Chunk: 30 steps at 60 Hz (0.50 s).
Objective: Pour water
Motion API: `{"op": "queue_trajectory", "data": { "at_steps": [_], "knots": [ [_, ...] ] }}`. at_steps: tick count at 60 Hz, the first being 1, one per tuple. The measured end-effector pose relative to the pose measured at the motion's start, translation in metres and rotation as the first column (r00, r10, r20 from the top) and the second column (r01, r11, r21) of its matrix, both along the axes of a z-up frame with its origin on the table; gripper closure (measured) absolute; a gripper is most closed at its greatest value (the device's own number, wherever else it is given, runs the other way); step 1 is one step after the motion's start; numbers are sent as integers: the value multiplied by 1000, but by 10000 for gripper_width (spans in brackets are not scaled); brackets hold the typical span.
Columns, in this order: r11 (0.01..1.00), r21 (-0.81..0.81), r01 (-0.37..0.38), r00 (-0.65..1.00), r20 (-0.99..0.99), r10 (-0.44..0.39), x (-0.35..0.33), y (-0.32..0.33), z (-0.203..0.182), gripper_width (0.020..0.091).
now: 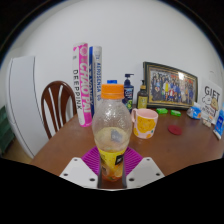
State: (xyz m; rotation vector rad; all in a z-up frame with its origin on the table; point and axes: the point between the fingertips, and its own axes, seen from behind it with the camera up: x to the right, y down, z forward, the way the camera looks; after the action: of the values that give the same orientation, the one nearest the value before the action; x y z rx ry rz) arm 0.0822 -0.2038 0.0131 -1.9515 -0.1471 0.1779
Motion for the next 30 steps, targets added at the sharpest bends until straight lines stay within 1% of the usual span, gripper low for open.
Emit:
{"op": "queue_trajectory", "data": {
  "at_steps": [7, 11, 14, 17, 22, 25, 30],
  "knots": [
    [1000, -9, -19, 988, -156, 17, -21, 13, 37, 831],
    [1000, -16, -22, 949, -314, 16, -33, 27, 65, 831],
    [999, -28, -25, 891, -454, 9, -41, 40, 88, 832],
    [999, -41, -25, 814, -581, -3, -48, 54, 109, 832],
    [997, -69, -41, 638, -770, -27, -51, 78, 137, 835],
    [994, -96, -53, 521, -852, -55, -52, 92, 146, 837],
    [986, -143, -81, 320, -941, -110, -50, 115, 152, 834]
  ]
}}
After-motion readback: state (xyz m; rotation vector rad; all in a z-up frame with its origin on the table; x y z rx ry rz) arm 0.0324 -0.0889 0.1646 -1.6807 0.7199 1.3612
